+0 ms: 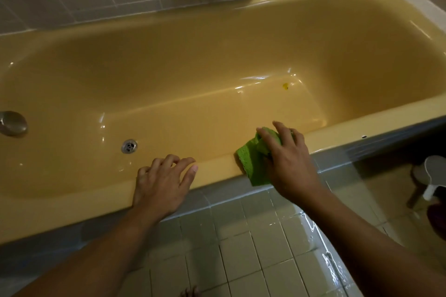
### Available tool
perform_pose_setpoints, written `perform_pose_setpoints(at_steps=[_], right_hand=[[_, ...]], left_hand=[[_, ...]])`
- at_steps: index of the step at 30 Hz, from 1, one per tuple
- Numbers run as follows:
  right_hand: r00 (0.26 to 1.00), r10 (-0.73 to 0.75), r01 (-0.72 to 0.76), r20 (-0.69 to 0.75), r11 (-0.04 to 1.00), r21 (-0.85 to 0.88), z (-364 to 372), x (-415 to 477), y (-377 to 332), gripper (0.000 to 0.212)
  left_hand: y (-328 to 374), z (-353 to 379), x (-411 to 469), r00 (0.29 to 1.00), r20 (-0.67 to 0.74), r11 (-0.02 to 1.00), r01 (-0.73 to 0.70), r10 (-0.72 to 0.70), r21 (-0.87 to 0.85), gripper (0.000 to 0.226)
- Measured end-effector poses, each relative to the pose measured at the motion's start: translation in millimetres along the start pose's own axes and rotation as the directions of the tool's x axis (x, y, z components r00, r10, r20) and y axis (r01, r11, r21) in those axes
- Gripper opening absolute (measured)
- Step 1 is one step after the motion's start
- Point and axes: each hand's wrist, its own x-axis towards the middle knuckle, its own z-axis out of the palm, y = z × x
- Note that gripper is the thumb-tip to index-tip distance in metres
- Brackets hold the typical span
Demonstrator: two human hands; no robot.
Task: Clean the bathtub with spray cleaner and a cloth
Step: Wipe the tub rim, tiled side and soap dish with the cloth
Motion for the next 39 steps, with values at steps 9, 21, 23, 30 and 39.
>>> perform_pose_setpoints(at_steps=[9,21,23,30,39], right_hand=[[0.958,-0.284,0.286,0.049,0.956,-0.059,41,-7,-55,0.069],[0.976,-0.214,0.21,-0.043,0.975,-0.076,33,-8,10,0.06],[0.985,-0.161,0.156,-0.061,0.984,-0.086,28,-7,28,0.065],[0.986,0.061,-0.064,-0.154,0.998,-0.012,19,3,75,0.041],[0.989,0.043,-0.041,-0.142,0.999,0.021,34,-6,31,0.051]], left_hand=[[2,0,4,0.999,0.016,0.999,-0.044,0.044,0.017,0.067],[20,-2,13,0.999,0.013,0.999,0.031,-0.031,0.011,0.047],[26,0,16,0.998,-0.001,0.998,0.057,-0.057,0.021,0.052],[47,2,22,0.999,-0.003,0.998,0.038,-0.038,0.042,0.062],[93,-4,38,0.992,0.026,0.993,-0.121,0.121,-0.004,0.058]])
